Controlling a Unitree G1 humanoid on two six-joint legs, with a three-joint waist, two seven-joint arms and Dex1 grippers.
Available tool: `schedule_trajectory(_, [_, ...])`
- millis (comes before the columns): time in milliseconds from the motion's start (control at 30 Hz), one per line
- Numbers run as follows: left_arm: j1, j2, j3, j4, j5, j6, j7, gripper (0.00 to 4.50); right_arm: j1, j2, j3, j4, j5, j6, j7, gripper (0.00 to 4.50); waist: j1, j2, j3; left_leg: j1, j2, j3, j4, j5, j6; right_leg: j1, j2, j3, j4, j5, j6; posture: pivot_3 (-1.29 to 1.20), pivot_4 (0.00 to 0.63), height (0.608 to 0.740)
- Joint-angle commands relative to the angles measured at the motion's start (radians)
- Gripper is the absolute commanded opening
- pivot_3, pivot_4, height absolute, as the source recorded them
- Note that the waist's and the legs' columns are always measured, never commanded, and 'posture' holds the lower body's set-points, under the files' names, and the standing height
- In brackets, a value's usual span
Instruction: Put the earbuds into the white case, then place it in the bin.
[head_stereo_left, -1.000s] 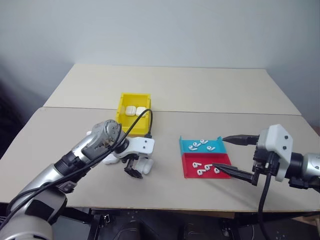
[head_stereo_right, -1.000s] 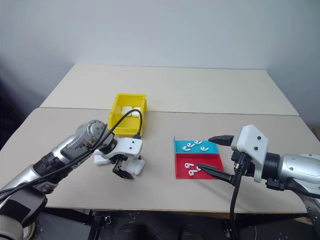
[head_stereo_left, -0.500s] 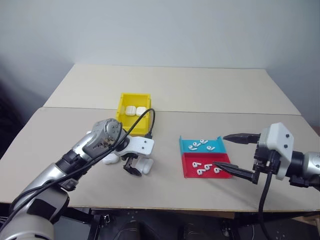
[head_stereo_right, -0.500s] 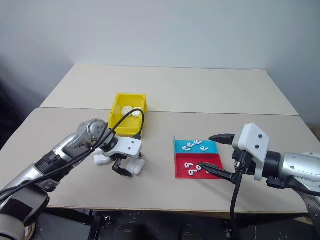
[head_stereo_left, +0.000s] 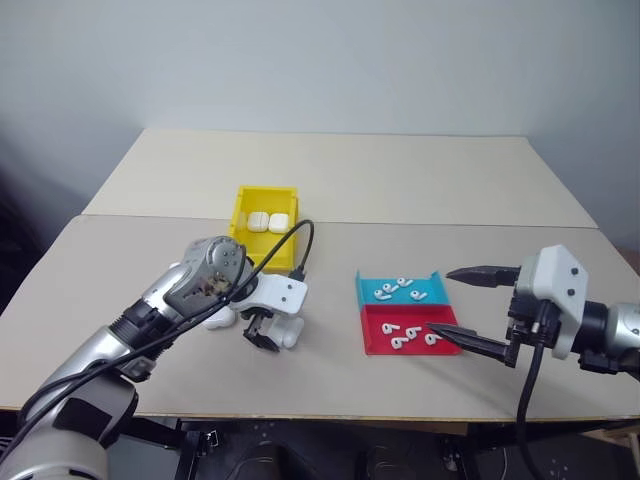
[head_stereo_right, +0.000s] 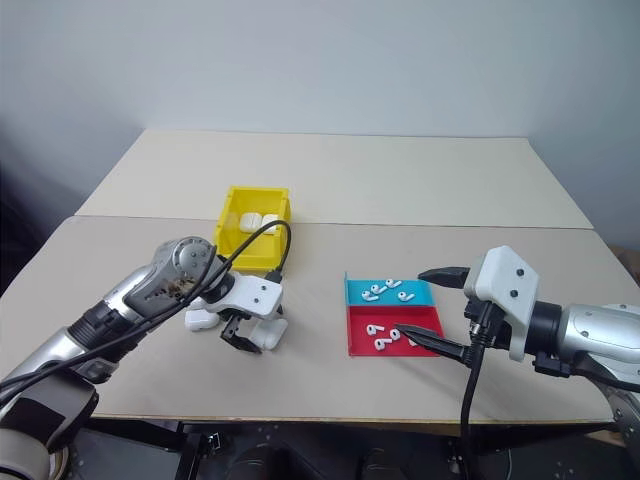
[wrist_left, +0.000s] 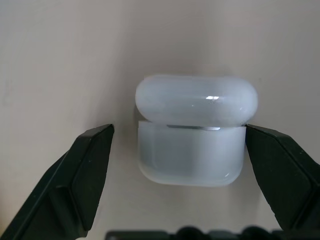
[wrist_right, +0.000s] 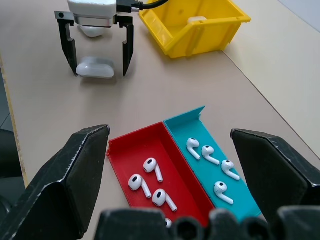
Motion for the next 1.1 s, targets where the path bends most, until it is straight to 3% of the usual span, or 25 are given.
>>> schedule_trajectory(33, [-0.014,0.011,0.027,-0.003,0.020,0.022,-0.014,4.45,-0.012,0.001,-0.021,-0.018,0.007,-0.025,0.001,4.50,0.001,0.000,0.000,0.000,0.000,0.000,0.000,0.000,0.000,0.000,0.000,0.000,0.000,0.000,0.000,0.00,0.150,0.740])
schedule_trajectory(667, [0.035,-0.020,0.060,-0.030,-0.017,0.011,-0.047,4.45,-0.001,0.001,-0.029,-0.027,0.009,-0.018,-0.003,4.50,0.001,0.000,0.000,0.000,0.000,0.000,0.000,0.000,0.000,0.000,0.000,0.000,0.000,0.000,0.000,0.00,0.150,0.740])
schedule_trajectory(767, [0.046,-0.027,0.076,-0.040,-0.030,0.015,-0.051,3.89,-0.002,0.001,-0.026,-0.027,0.010,-0.016,-0.006,4.50,0.001,0.000,0.000,0.000,0.000,0.000,0.000,0.000,0.000,0.000,0.000,0.000,0.000,0.000,0.000,0.00,0.150,0.740])
schedule_trajectory(867, [0.048,-0.030,0.080,-0.044,-0.041,0.021,-0.057,2.91,-0.002,0.000,-0.026,-0.027,0.011,-0.016,-0.005,4.50,0.001,0.000,0.000,0.000,0.000,0.000,0.000,0.000,0.000,0.000,0.000,0.000,0.000,0.000,0.000,0.00,0.150,0.740])
schedule_trajectory(1100, [0.070,0.006,0.128,-0.055,-0.065,0.035,-0.037,2.86,-0.003,0.000,-0.024,-0.026,0.009,-0.016,-0.006,4.50,-0.001,0.000,0.000,0.000,0.000,0.000,0.000,0.000,0.000,0.000,0.000,0.000,0.000,0.000,0.000,0.00,0.150,0.740])
